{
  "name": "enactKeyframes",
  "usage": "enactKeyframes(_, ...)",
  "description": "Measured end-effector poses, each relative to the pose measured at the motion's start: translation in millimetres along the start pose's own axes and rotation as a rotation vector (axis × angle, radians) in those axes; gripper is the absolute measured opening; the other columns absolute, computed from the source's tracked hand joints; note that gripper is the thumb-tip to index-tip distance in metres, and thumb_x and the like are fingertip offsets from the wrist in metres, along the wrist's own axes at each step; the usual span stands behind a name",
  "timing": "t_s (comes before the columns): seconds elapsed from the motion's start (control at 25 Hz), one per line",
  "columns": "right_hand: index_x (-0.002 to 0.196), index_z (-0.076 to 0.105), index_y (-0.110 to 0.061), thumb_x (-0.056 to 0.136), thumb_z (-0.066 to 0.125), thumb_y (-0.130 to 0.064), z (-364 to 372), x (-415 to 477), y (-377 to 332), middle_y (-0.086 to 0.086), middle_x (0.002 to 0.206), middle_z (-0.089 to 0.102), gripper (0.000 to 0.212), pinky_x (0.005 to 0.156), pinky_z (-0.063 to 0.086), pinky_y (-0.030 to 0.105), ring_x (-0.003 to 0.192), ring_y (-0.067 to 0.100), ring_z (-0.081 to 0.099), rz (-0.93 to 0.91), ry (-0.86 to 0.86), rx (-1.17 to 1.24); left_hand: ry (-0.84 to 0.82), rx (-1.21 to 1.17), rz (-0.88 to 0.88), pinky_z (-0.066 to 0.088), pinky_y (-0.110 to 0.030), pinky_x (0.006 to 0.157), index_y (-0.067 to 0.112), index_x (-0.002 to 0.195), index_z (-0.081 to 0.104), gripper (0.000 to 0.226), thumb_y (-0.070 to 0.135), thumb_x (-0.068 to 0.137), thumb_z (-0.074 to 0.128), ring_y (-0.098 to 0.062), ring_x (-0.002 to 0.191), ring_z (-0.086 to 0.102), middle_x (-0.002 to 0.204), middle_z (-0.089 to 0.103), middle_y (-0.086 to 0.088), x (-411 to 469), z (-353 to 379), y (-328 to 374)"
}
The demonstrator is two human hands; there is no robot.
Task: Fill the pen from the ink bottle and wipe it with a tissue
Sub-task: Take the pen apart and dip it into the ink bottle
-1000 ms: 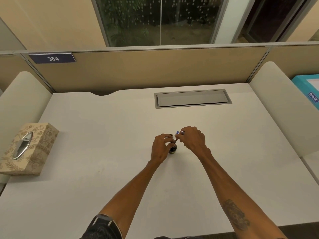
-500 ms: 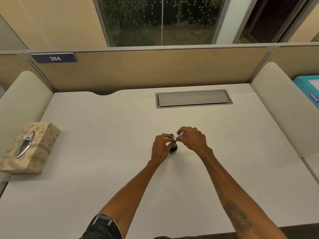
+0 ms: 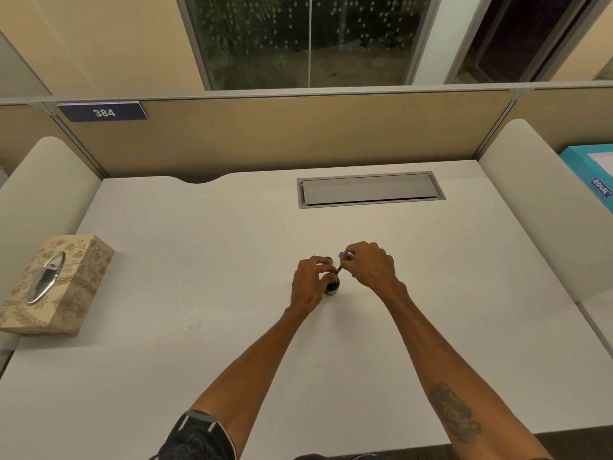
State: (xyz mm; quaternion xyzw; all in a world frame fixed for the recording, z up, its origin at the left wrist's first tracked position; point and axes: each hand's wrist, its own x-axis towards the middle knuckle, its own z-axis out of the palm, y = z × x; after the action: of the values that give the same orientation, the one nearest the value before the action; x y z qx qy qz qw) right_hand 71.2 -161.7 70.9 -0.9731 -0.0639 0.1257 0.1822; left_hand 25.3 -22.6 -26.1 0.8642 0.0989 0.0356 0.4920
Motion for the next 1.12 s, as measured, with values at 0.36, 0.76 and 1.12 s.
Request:
enactKeyframes(0.36,0.086,0.071,-0.027,0.083,0.062,-0.028,-1,0,-1,-0.003,0.088,0.074,0.01,0.072,0.047,0.031,0.083,0.024,0.07,0.005,-0.045,0.02,0.005,-0.025,-0.013,0.053,-0.039,0.087,0.021,0.094,0.079,0.011,0.018,0.083,0.077,-0.013,0.113,0.061,0.115,0.071,0.01,-2,0,0)
enactKeyframes(0.76,0.07,0.065,-0.022,0.086,0.061,-0.029,7,2,1,0.002,0.074,0.073,0.018,0.07,0.053,0.032,0.071,0.024,0.07,0.019,0.001,0.015,0.0,0.023,-0.01,0.051,-0.036,0.088,0.018,0.097,0.078,0.013,0.017,0.085,0.076,-0.015,0.116,0.058,0.118,0.07,0.008,-4,0,0)
enactKeyframes(1.12,0.089,0.073,-0.023,0.089,0.061,-0.031,12,-1,4,0.002,0.085,0.075,0.014,0.075,0.056,0.036,0.077,0.025,0.071,-0.019,0.038,0.1,-0.009,-0.131,-0.007,0.05,-0.023,0.089,0.019,0.102,0.079,0.024,0.016,0.078,0.081,-0.009,0.111,0.065,0.117,0.072,0.008,-1,2,-9)
